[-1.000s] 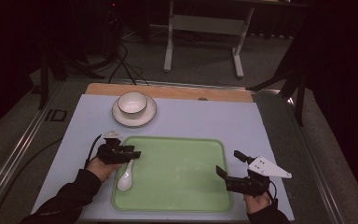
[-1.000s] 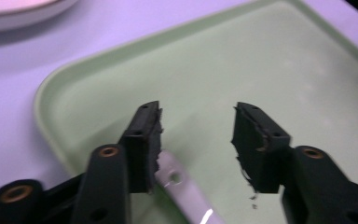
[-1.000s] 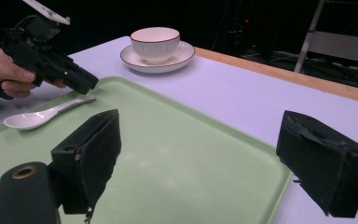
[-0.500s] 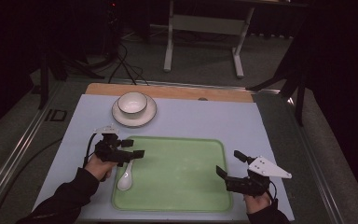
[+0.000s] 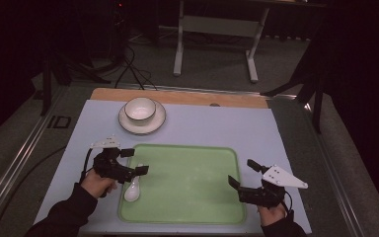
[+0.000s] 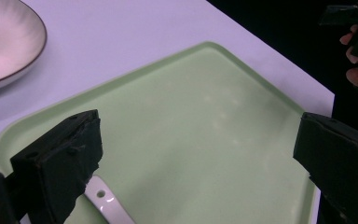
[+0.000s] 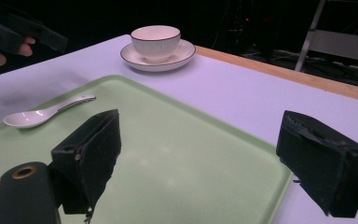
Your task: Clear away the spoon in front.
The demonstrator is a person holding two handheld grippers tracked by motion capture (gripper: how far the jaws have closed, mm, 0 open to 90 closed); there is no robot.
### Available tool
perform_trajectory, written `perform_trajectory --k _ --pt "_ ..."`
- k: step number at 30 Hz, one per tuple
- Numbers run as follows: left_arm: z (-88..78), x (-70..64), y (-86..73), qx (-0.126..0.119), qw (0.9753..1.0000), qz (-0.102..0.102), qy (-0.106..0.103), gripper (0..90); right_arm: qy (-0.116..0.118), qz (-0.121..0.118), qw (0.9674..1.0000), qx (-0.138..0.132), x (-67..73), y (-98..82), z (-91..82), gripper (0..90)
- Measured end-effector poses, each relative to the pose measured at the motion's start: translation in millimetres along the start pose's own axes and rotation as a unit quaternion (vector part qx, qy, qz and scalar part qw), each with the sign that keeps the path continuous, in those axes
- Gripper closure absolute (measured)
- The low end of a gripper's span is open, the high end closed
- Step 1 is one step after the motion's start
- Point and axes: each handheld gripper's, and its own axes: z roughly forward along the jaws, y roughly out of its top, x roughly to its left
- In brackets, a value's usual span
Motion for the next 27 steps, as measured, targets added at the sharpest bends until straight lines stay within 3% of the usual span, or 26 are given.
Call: perform_trajectory --k 3,12,15,21,23,27 --pt "-8.5 0.1 -6.8 -0.011 0.9999 -0.006 0.003 1.6 -0.001 0.000 1.0000 -0.001 -0.2 0.0 -0.2 13.6" --pt "-25.7 3.1 -29.1 -0.021 0.9986 -0.025 0.041 1.6 -0.001 -0.001 1.0000 0.001 0.1 -0.3 0.1 13.6" --pt "-29.8 3.6 -36.1 -0.020 0.9981 -0.022 0.055 1.6 0.000 -0.001 1.0000 0.003 0.3 -0.4 0.5 13.5" --pt "-36.2 7.9 -46.9 -0.038 0.9967 -0.025 0.068 1.6 0.000 -0.002 1.0000 0.003 0.8 -0.6 0.1 13.6" --pt "-35.4 9.4 -49.2 -0.037 0.9965 -0.031 0.068 1.6 0.000 -0.003 1.0000 0.004 0.7 -0.8 0.0 13.6" --pt "-32.7 10.3 -53.0 -0.033 0.9967 -0.024 0.070 1.6 -0.001 -0.004 1.0000 0.004 0.1 -1.1 -0.7 13.6"
